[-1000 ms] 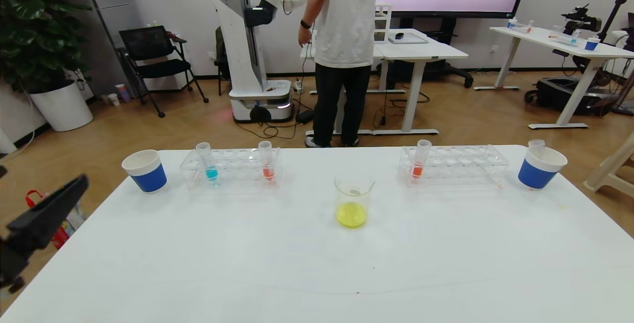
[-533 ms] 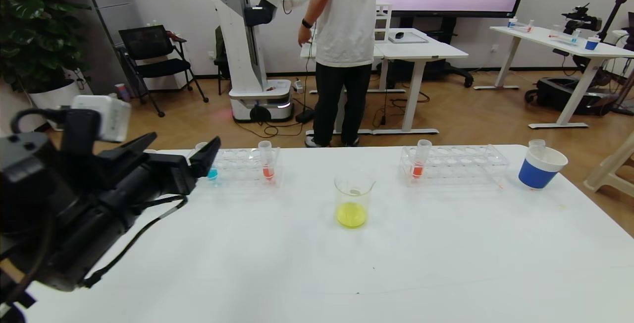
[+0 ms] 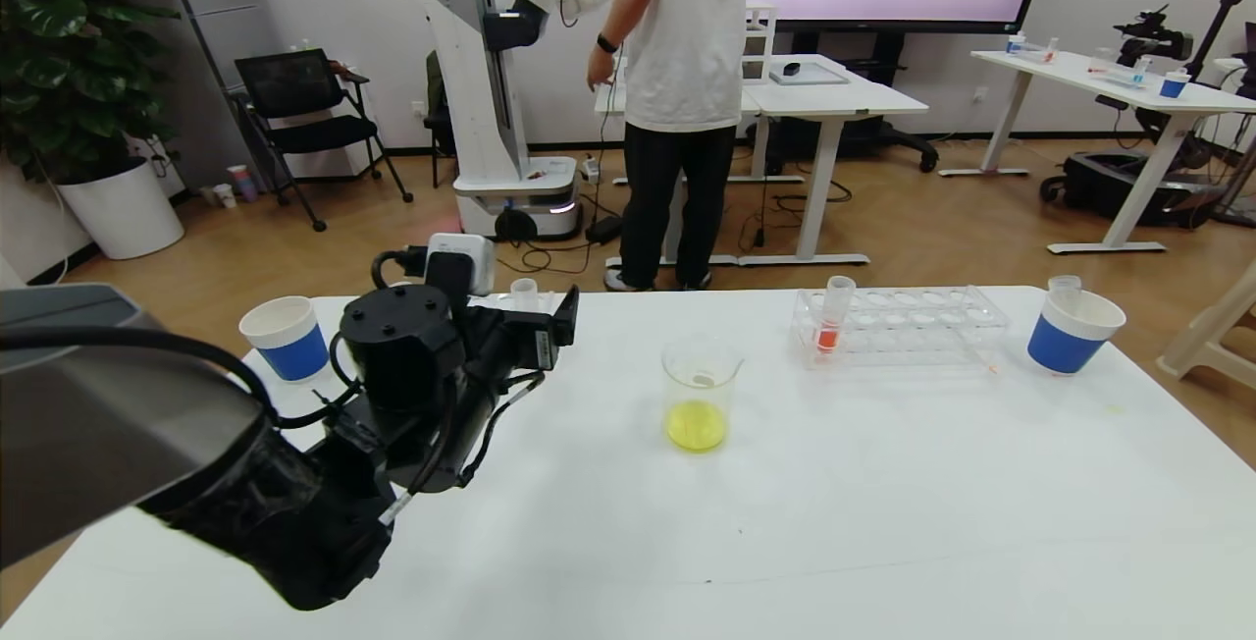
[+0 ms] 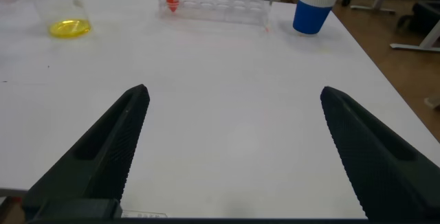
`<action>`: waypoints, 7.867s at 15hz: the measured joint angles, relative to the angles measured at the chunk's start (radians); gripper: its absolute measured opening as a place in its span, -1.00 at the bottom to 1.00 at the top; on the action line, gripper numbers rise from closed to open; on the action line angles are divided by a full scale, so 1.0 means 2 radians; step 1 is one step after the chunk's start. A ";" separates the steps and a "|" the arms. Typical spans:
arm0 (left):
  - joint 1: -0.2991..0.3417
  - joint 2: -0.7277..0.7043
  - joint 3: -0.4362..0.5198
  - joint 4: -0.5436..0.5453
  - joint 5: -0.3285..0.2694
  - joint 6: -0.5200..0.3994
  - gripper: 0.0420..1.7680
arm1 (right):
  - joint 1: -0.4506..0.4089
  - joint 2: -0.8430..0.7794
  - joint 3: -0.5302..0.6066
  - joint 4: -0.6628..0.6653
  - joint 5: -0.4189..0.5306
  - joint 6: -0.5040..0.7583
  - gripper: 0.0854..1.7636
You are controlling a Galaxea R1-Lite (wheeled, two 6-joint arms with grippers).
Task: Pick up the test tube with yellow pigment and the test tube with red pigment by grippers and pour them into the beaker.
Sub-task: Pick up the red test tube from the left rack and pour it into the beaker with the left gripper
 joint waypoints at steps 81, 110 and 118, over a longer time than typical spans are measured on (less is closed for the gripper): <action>0.032 0.205 -0.361 0.063 -0.592 0.622 -0.45 | 0.000 0.000 0.000 0.000 0.000 0.000 0.97; 0.041 0.227 -0.362 0.090 -0.589 0.838 -0.45 | 0.000 0.000 0.000 0.000 0.000 0.000 0.97; 0.041 0.215 -0.365 0.090 -0.591 0.815 -0.45 | 0.000 0.000 0.000 0.000 0.000 0.000 0.97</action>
